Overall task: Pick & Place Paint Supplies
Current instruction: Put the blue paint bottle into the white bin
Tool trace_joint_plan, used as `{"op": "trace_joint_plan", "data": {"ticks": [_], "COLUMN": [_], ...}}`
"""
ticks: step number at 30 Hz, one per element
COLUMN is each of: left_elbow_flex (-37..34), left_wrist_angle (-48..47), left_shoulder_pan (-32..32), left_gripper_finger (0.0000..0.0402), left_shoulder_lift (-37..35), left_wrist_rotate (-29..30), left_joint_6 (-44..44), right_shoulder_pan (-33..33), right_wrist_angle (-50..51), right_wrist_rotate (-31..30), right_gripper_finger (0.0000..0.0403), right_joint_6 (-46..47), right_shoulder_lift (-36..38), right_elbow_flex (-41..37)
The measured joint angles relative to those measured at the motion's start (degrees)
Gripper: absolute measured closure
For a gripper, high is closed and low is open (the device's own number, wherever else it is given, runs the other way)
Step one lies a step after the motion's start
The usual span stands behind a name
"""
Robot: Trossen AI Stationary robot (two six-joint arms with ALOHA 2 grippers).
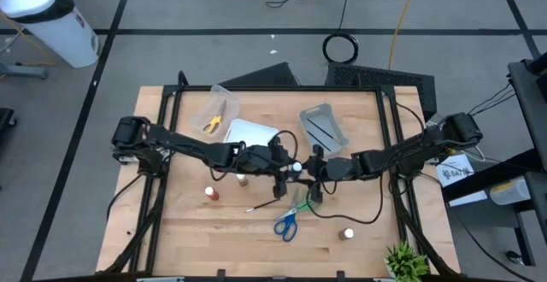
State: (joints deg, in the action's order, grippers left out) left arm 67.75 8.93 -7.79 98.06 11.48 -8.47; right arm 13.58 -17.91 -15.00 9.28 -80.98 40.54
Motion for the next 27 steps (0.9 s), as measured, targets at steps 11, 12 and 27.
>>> {"op": "trace_joint_plan", "data": {"ticks": [11,12,27], "left_elbow_flex": [-19.0,-22.1,-48.6], "left_wrist_angle": [-1.5,0.4,20.8], "left_shoulder_pan": [2.3,3.4,16.6], "left_gripper_finger": [0.0280,0.0280,0.0280], "left_shoulder_lift": [-22.0,-23.8,-27.9], "left_wrist_rotate": [20.0,20.2,20.1], "left_joint_6": [-3.7,-4.4,-8.0], "right_shoulder_pan": [0.1,0.1,0.2], "right_wrist_angle": [10.9,10.8,9.9], "right_wrist_rotate": [0.3,0.3,0.2], "right_gripper_finger": [0.0138,0.0138,0.0150], "right_joint_6": [5.9,6.3,5.8], "right_shoulder_lift": [5.6,6.3,8.4], "right_elbow_flex": [-0.2,-0.2,-0.2]}}
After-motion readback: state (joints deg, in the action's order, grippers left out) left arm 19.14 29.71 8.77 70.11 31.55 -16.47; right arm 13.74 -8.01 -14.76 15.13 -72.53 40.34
